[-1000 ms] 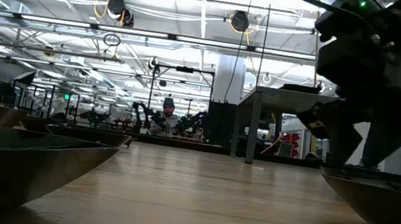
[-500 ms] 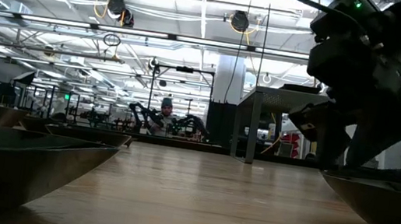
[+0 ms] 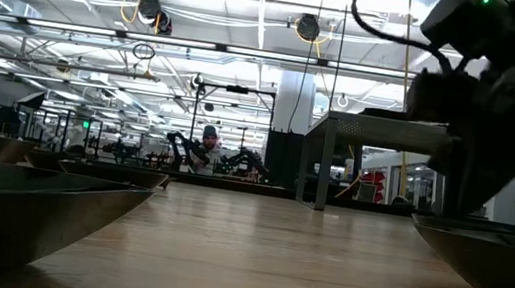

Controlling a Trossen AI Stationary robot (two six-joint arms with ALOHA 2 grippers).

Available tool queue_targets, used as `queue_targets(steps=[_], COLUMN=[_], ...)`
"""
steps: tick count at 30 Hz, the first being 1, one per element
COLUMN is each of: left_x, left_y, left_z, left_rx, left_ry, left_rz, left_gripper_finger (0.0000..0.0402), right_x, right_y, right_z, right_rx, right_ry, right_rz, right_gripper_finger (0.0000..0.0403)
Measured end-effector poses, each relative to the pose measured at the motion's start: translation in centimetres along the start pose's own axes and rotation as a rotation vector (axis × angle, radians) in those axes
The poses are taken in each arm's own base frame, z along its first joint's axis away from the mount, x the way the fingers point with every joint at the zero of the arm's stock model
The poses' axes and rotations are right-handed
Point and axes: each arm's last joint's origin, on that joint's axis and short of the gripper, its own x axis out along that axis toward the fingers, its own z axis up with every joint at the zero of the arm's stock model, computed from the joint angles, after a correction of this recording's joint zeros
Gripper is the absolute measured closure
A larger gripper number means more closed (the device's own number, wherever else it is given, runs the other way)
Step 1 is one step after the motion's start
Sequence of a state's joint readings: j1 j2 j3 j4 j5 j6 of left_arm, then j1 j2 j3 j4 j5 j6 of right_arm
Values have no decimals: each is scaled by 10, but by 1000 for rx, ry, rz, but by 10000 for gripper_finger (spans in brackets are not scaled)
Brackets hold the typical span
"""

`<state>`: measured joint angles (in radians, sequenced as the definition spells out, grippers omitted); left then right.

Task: Pick & Place Mini shaped plates
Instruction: Put the leaf-shaped plate on the shelf

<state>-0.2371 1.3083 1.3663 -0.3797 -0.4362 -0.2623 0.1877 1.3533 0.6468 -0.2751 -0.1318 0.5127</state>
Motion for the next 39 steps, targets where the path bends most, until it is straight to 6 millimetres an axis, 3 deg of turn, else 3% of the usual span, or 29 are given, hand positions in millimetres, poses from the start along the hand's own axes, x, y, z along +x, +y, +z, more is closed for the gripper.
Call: queue_targets(steps=[12,20,35,39], left_x=[0,0,-1,-1], left_y=[1,1,3,3], left_z=[-4,-4,-11,-11], left_rx=[53,53,83,90], left_ry=[44,43,108,113], left_rz=[10,10,25,26], left_gripper_finger=[252,252,252,252], right_x=[6,6,38,38], right_y=[5,8,21,21], right_z=[-1,-2,-4,-3], right_rx=[130,367,391,378], right_ry=[56,90,91,76], right_rz=[96,119,152,151], right_gripper_finger=[250,250,250,265])
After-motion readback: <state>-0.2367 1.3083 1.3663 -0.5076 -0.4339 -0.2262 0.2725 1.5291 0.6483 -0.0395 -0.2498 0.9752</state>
